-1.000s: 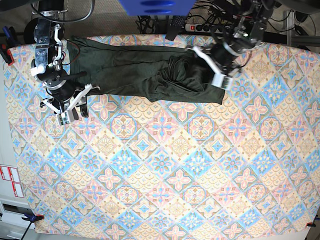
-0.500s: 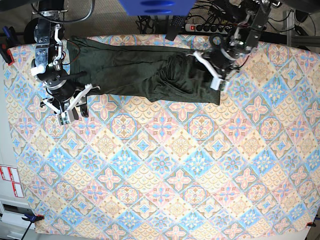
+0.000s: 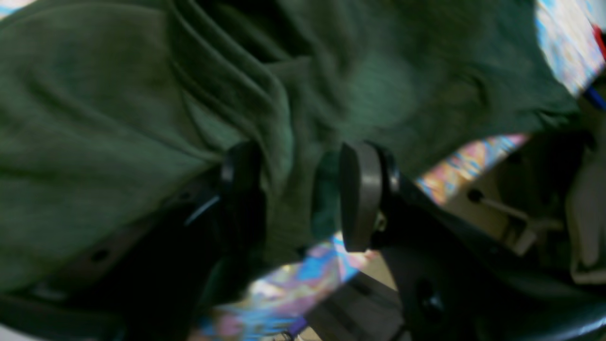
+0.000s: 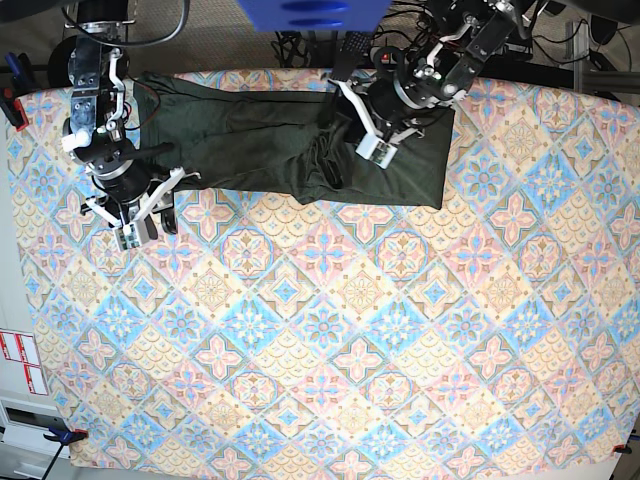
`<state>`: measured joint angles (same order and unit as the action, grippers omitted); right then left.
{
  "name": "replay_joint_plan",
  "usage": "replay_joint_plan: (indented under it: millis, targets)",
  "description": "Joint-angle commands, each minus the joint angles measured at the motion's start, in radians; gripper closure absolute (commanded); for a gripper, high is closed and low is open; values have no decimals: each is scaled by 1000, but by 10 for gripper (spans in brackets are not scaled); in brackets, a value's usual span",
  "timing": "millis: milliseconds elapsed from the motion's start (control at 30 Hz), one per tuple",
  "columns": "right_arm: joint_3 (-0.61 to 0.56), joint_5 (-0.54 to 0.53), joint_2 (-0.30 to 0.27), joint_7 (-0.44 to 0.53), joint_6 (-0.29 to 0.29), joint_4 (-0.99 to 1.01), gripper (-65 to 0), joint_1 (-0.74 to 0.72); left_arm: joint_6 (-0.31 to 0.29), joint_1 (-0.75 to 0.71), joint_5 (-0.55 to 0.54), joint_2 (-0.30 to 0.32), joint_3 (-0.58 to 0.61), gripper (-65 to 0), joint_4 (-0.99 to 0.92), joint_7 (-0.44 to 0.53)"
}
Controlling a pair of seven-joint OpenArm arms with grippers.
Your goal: Fold the T-shirt properly
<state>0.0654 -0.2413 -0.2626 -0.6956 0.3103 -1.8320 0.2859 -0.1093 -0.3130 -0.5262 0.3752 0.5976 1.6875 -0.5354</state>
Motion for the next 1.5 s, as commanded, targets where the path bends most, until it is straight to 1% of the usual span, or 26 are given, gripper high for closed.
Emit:
replay_joint_plan:
  millis: [0, 67, 100, 200, 233, 333, 400, 433, 500, 567, 667, 733, 833, 900, 1033, 1133, 1233, 1467]
  targets:
    - [6, -8, -10, 24, -1, -19, -188, -7, -14, 11, -7, 3, 17, -253, 16, 16]
    - [6, -8, -10, 24, -1, -19, -188, -7, -16, 16, -7, 11, 46, -253, 16, 14]
    - [6, -8, -10, 24, -1, -19, -188, -7, -16, 18, -7, 28, 58, -253, 16, 14]
    - [6, -8, -11, 24, -1, -21, -188, -7, -16, 21, -10, 49, 54, -253, 23, 16]
    - [6, -8, -13, 23, -1, -21, -188, -6, -16, 21, -12, 54, 32, -253, 27, 16]
    - [17, -8, -20, 20, -1, -21, -188, 28, -16, -10, -13, 101, -40, -253, 79, 19]
    - [7, -8, -51, -12, -1, -24, -189, 45, -16, -38, -10, 117, -106, -253, 113, 18]
    - [7, -8, -57, -35, -1, -24, -189, 48, -16, -51, -10, 123, -146, -253, 125, 18]
    - [7, -10, -62, -80, -1, -22, -190, 48, -16, -82, -13, 126, -227, -253, 139, 18]
    - [15, -10, -62, -126, -1, -16, -212, 48, -16, -119, -15, 124, -316, -253, 144, 18]
    - [20, -10, -62, -177, -1, -13, -241, 48, -16, -148, -15, 123, -394, -253, 148, 18]
    - [40, -11, -62, -206, -1, -13, -248, 48, -16, -159, -15, 123, -420, -253, 148, 18]
    - [93, -14, -57, -250, -1, 21, -248, 48, -16, -174, -15, 121, -450, -253, 145, 16]
    - [132, -36, -57, -269, -1, 64, -248, 48, -16, -179, -15, 121, -459, -253, 144, 16]
    - [193, -158, -62, -289, -1, 145, -254, 48, -16, -185, -15, 121, -460, -253, 144, 16]
    - [207, -235, -63, -310, -1, 200, -307, 49, -16, -183, -15, 121, -460, -253, 142, 16]
    - [201, -244, -63, -321, -1, 228, -348, 49, -16, -182, -15, 121, -460, -253, 142, 16]
    - [199, -258, -63, -322, -1, 255, -352, 43, -16, -182, -12, 121, -460, -253, 142, 16]
